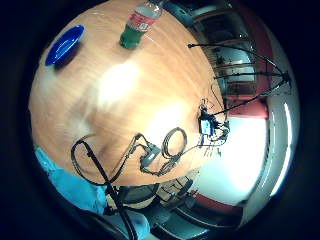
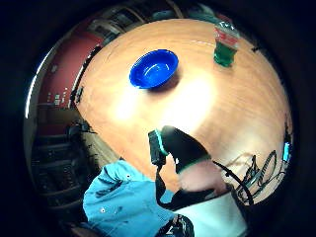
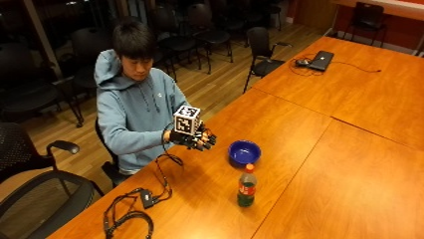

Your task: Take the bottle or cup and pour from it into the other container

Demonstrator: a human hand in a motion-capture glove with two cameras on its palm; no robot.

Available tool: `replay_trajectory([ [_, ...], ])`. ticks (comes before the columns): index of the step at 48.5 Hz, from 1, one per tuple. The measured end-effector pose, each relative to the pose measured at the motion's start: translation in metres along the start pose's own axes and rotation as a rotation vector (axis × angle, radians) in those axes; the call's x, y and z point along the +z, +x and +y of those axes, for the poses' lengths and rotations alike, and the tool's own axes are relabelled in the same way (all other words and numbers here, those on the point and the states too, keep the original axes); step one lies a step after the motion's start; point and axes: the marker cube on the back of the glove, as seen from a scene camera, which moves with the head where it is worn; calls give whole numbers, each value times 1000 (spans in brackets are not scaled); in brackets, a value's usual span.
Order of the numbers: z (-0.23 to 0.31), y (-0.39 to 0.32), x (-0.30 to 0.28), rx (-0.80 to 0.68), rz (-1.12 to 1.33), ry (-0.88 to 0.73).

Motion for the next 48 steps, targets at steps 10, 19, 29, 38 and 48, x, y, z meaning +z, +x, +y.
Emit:
replay_trajectory([
  [10,6,31,-8,36,-21,-9],
  [19,18,49,1,75,-17,-4],
  [29,29,74,7,105,-40,10],
  [38,34,111,9,135,-32,34],
  [48,40,138,17,188,-32,15],
])
